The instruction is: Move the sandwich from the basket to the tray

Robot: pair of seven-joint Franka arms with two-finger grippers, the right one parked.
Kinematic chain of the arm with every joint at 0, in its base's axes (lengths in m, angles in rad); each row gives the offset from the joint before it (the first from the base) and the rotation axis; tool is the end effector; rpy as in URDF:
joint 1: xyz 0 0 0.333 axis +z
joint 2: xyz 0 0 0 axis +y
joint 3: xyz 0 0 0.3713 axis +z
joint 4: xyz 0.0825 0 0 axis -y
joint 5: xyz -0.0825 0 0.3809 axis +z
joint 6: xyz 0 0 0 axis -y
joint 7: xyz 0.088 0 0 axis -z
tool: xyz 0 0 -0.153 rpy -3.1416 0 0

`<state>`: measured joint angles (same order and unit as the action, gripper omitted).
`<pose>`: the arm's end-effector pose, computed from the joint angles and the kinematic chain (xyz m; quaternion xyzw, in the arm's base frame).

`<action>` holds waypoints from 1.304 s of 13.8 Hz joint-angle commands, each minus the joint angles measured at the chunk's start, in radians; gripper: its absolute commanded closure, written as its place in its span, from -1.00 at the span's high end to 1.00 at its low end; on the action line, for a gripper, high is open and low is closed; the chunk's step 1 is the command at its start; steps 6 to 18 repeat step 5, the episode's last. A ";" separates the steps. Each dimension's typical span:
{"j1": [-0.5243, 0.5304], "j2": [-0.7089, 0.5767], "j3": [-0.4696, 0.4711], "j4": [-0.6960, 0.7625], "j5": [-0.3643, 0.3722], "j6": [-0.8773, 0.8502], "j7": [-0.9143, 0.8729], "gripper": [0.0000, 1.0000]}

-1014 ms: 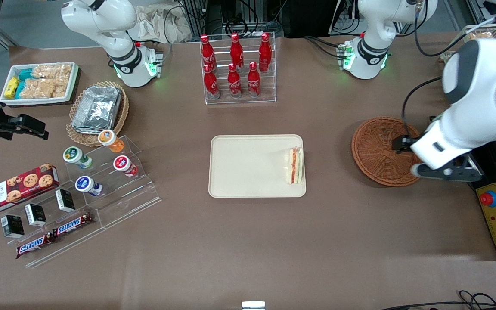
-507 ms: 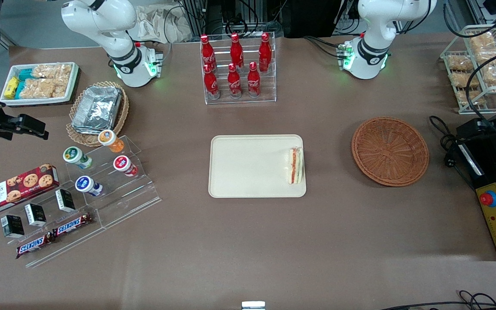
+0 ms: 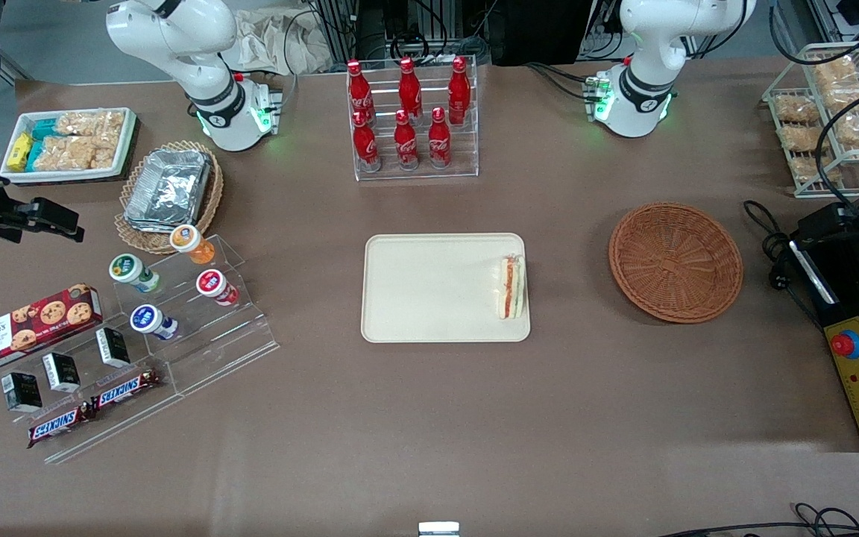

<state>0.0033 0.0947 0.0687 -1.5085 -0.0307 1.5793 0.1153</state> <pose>0.5838 0.0354 0.6101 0.9996 -0.0214 -0.0107 0.0132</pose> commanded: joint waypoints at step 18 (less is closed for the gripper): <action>0.009 -0.001 -0.009 0.008 -0.008 -0.002 0.007 1.00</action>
